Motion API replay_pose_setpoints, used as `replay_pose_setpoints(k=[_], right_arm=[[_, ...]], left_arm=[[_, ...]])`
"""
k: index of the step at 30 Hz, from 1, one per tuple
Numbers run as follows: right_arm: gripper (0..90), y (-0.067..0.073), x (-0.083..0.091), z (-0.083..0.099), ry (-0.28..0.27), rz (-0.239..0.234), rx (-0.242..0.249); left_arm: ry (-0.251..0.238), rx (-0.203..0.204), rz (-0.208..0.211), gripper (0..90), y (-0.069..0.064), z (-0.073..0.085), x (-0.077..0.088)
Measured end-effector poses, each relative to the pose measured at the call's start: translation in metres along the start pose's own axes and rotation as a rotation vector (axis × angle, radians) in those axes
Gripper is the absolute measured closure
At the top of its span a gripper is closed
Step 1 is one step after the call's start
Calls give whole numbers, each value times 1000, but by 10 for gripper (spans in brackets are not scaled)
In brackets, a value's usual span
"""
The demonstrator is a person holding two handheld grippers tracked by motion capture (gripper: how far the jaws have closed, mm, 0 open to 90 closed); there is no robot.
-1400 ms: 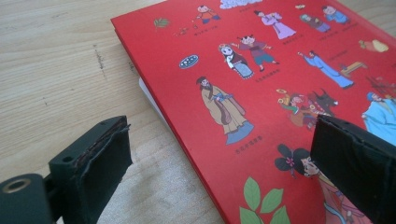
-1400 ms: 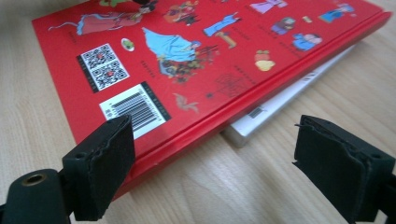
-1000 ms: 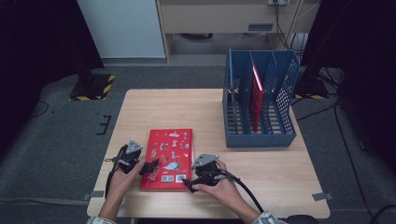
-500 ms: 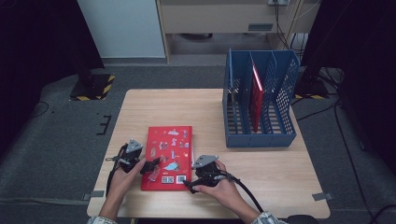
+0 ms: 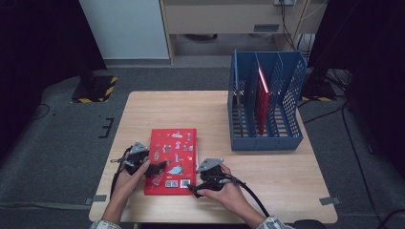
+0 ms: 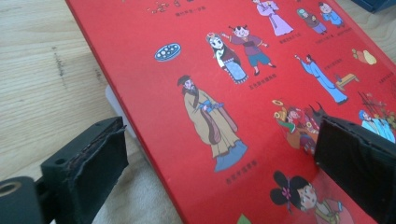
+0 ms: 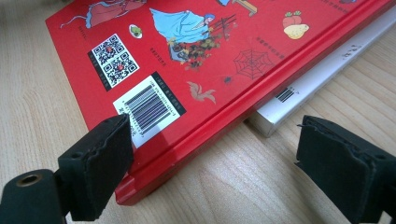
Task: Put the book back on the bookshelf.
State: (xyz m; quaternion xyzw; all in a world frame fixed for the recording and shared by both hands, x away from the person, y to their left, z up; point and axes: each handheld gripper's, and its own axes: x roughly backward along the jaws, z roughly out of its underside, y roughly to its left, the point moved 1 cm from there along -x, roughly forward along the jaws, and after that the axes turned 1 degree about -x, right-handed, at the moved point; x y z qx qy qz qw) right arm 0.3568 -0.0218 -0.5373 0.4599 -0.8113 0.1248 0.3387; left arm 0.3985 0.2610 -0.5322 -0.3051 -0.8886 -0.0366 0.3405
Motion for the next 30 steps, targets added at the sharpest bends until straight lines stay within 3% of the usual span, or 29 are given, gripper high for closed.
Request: replay_pose_setpoints(k=[9,15,19,30], right_arm=[[112,0,0,0,0,-4,4],[107,-1,0,-1,1,-9,9],[5,-4,-4,-3,12,1,27],[4,-22,-16,-14,-31,-23,-26]], left_arm=[[-25,47,57,10,8,1,-6],[-44,55,63,5,11,1,-9],[-42,41,51,15,10,1,-8],[-36,39,48,14,9,1,-8]])
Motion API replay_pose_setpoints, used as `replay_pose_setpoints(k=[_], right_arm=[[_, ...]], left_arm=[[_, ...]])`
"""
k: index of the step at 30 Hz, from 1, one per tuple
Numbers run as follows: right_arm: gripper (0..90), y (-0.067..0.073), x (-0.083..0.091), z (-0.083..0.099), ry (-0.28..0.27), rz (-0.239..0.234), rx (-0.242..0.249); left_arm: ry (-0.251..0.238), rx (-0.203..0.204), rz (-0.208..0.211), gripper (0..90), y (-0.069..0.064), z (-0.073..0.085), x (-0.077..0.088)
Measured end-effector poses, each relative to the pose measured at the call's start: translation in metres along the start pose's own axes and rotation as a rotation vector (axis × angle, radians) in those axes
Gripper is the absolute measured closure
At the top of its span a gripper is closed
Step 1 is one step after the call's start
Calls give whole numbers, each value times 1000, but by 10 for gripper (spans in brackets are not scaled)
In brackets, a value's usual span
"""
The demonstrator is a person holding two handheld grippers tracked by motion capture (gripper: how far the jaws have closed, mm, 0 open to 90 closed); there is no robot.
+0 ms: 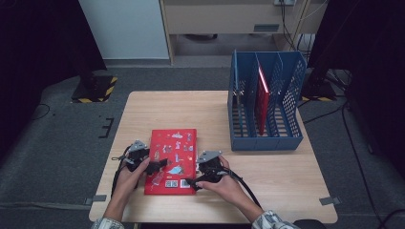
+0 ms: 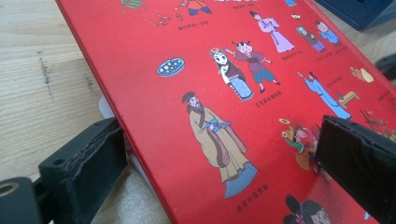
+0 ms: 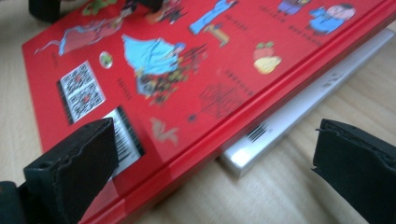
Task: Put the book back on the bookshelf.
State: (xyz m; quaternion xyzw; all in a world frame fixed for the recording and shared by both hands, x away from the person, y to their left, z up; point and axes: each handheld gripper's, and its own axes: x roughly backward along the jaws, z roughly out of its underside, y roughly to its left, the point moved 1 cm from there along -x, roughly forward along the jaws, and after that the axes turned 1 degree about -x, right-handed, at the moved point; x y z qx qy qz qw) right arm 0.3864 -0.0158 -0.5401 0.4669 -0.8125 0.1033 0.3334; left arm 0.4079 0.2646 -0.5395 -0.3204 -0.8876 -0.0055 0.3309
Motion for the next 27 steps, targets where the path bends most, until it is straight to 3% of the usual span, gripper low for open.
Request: replay_pose_setpoints(k=[9,18,27], right_arm=[[3,-11,-15,-10,-15,-42,-64],[6,-12,-15,-11,-19,-42,-58],[5,-13,-15,-10,-11,-49,-85]], left_arm=[[2,-6,-10,18,-2,-1,1],[6,-28,-15,49,-5,-5,3],[36,-60,11,60,-13,-8,0]])
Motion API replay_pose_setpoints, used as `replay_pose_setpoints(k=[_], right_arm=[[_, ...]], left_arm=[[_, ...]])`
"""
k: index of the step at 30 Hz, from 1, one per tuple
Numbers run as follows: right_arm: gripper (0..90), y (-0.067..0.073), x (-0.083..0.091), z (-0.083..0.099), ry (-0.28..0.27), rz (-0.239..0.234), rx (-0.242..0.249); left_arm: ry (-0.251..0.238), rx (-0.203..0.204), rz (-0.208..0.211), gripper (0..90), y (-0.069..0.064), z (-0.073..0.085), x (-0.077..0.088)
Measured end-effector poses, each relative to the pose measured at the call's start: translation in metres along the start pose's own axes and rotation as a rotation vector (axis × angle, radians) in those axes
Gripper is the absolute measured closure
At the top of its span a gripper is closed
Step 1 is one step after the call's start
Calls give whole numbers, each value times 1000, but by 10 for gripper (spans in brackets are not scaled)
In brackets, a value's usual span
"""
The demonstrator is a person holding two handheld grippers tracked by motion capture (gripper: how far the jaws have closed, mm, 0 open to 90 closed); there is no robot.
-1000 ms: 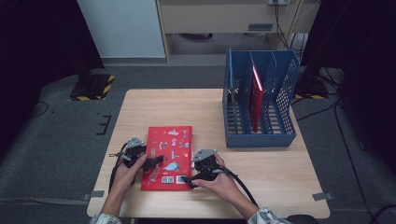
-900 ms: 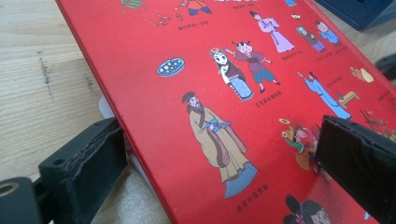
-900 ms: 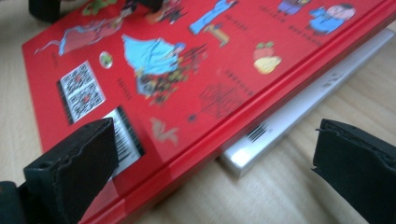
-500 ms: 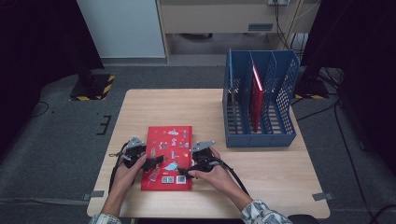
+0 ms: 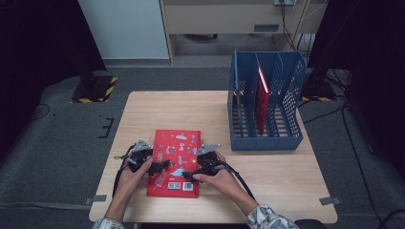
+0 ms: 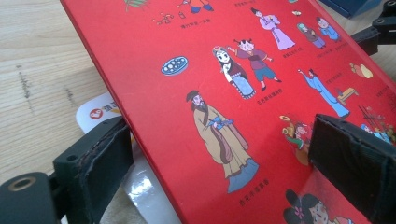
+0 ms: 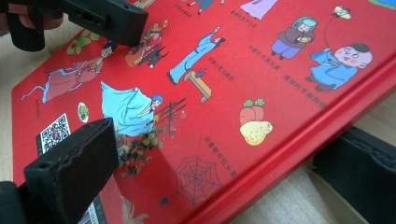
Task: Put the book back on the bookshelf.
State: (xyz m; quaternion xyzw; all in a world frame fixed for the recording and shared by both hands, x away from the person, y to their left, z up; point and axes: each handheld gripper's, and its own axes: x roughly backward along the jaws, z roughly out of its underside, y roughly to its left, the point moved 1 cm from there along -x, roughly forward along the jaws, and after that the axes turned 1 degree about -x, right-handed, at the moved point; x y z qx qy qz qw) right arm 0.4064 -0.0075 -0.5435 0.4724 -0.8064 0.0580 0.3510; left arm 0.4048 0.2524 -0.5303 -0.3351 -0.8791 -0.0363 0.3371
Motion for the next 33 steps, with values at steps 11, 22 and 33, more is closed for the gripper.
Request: replay_pose_setpoints(k=[11,22,33], right_arm=[[33,1,8,-4,5,36,-6],[74,-2,16,-8,4,58,0],[147,-5,23,-11,-9,68,-8]], left_arm=[[-7,-38,-1,73,-7,-4,4],[-25,-19,-7,140,-10,-7,8],[-40,-29,1,190,-10,-9,12]])
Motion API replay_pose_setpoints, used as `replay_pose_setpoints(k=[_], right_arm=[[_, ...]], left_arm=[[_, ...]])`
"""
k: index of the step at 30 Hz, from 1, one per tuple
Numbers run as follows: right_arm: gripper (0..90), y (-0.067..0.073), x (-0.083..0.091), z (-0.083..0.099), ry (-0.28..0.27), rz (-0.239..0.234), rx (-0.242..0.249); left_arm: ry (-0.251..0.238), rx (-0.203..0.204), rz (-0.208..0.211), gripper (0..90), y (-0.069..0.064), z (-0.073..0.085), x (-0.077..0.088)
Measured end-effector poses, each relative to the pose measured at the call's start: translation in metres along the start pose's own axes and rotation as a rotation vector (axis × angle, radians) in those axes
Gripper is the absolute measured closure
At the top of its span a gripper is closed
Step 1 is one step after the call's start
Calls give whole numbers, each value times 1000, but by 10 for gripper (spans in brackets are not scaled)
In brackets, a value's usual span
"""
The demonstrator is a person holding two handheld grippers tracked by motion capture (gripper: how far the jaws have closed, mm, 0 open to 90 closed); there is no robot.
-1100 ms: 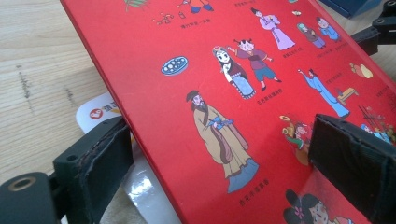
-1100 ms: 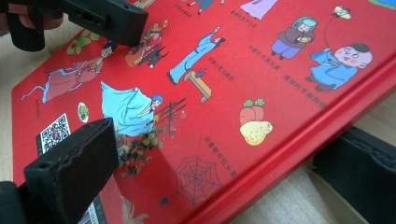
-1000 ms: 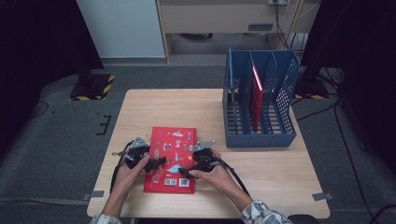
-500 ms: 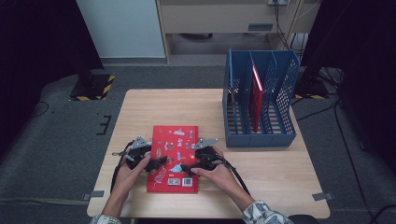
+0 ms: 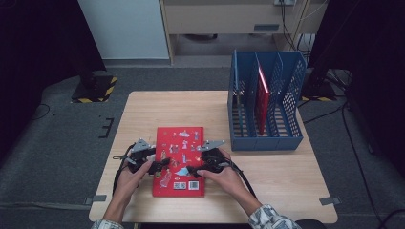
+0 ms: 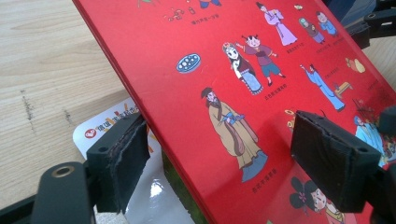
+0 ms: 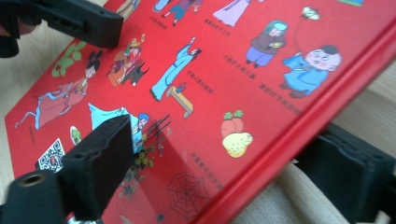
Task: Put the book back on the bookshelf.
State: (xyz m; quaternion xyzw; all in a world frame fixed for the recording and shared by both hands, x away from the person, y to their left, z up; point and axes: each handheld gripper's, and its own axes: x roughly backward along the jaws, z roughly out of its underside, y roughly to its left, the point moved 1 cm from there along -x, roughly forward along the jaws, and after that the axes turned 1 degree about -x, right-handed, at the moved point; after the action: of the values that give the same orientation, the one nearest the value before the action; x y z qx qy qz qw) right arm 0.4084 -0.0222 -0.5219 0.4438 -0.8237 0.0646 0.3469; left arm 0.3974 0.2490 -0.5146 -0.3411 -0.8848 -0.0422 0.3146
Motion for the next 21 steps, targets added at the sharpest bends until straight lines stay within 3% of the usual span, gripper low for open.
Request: replay_pose_setpoints(k=[9,21], right_arm=[[183,1,6,-4,-15,15,15],[247,1,18,-11,-55,33,20]], left_arm=[[-15,-1,1,207,-2,-4,4],[-55,-44,1,245,-9,-12,12]])
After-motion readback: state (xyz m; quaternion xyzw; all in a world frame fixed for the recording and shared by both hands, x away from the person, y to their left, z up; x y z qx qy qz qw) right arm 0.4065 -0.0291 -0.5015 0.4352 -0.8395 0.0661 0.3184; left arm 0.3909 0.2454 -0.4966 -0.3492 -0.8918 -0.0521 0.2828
